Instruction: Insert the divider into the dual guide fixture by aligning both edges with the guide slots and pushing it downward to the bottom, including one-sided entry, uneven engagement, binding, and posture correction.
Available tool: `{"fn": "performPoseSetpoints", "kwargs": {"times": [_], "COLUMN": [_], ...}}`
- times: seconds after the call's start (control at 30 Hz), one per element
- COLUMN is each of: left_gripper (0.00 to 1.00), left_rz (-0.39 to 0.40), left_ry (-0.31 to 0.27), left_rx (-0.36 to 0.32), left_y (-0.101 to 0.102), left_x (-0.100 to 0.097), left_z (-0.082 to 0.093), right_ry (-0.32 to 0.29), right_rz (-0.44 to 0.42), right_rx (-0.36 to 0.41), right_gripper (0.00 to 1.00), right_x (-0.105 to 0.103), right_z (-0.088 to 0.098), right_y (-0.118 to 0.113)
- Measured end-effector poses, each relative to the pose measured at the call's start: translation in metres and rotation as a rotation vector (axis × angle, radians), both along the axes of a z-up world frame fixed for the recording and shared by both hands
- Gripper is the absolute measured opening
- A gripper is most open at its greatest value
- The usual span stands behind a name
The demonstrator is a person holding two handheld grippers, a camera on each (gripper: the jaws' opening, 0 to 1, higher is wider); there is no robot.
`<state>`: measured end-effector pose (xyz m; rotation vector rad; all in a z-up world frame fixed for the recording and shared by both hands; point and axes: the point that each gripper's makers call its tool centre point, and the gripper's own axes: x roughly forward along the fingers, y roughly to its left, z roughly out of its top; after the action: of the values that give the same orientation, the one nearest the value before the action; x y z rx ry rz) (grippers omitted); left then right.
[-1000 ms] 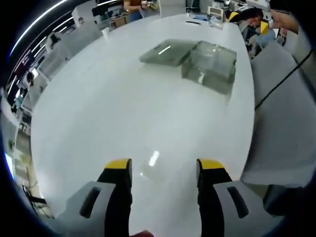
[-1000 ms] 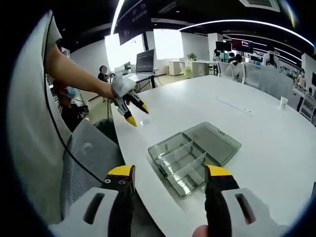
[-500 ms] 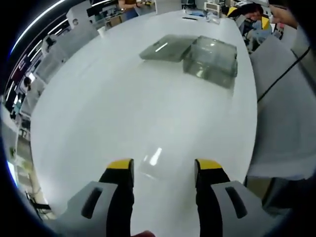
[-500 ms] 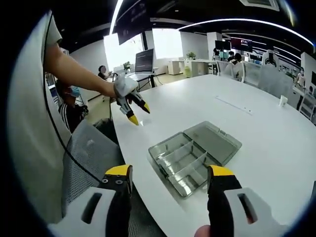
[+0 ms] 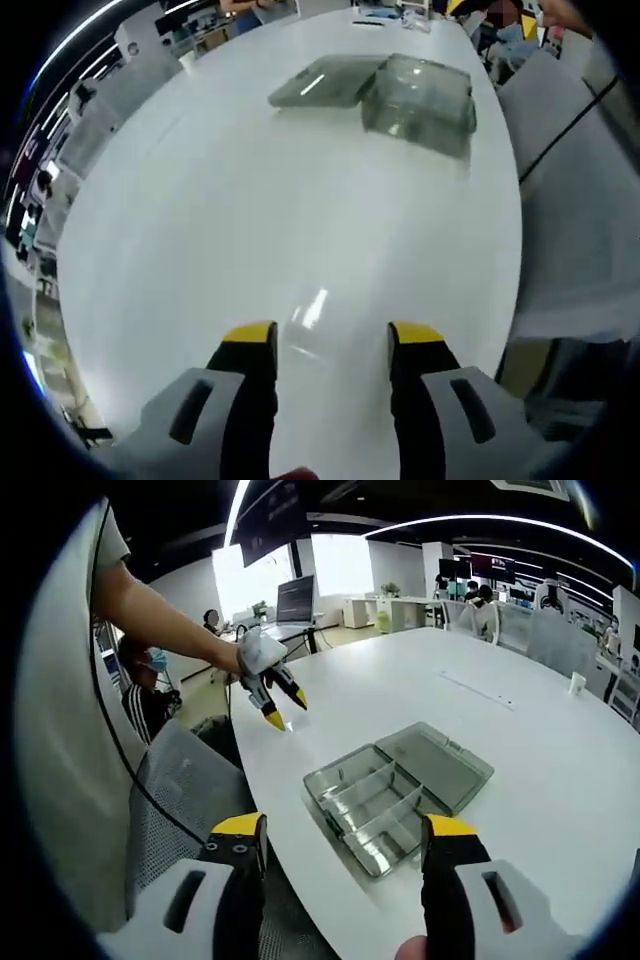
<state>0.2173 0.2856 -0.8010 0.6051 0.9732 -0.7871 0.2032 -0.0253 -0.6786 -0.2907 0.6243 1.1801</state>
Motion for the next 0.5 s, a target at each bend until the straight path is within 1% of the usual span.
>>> {"fn": "performPoseSetpoints", "kwargs": {"times": [0.3, 0.5], "left_gripper": [0.4, 0.39], "left_rz": [-0.049, -0.07], "left_ry": [0.011, 0.026], "left_rx": [0.019, 0.023], "left_y": [-0.0029, -0.0019], "left_x": [0.0025, 0.0054], "left_z": [-0.0018, -0.0065], "right_ry": [0.003, 0.006], "right_rz": [-0.003, -0.005], "right_rx": [0.0, -0.003], "right_gripper": [0.6, 0.6], "right_x": [0.0007, 0.0002], "right_z": [-0.0011, -0.0026], "right_y": [-0.0011, -0.0021]}}
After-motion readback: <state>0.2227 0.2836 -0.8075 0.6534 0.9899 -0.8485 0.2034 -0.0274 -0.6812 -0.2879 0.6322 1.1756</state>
